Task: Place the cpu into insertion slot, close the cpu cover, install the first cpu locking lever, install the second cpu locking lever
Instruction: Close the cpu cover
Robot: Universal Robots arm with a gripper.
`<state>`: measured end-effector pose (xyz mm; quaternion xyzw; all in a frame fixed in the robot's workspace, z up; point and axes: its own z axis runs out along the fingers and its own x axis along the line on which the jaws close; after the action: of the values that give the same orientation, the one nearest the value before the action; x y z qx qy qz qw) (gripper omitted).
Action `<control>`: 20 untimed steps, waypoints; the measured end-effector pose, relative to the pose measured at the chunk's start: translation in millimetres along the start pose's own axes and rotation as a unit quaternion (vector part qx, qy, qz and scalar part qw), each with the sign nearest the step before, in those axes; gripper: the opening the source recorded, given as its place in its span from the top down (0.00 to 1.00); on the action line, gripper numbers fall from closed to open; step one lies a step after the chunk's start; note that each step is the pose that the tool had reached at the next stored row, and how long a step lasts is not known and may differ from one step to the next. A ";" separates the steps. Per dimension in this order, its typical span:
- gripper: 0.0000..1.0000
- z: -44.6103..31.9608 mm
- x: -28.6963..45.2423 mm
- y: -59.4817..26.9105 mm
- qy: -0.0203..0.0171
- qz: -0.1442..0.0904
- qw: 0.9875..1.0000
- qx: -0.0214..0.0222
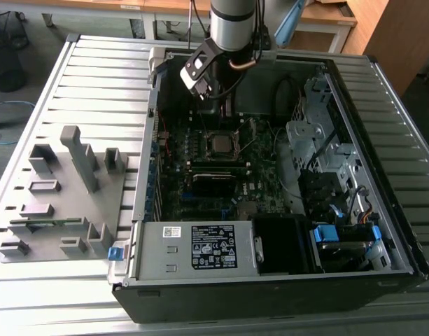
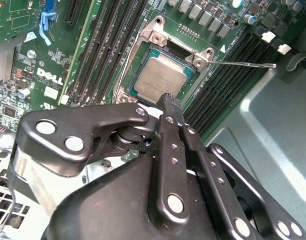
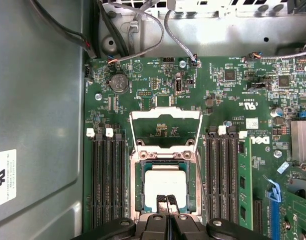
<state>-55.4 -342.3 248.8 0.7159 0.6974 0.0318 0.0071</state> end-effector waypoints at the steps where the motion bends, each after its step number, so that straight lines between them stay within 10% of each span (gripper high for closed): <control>1: 0.90 -0.4 0.0 0.0 0.000 0.000 1.000 0.000; 20: 0.90 -10.4 0.4 1.4 0.000 0.000 1.000 0.000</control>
<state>-54.5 -342.3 259.3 0.7159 0.6974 0.0318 0.0070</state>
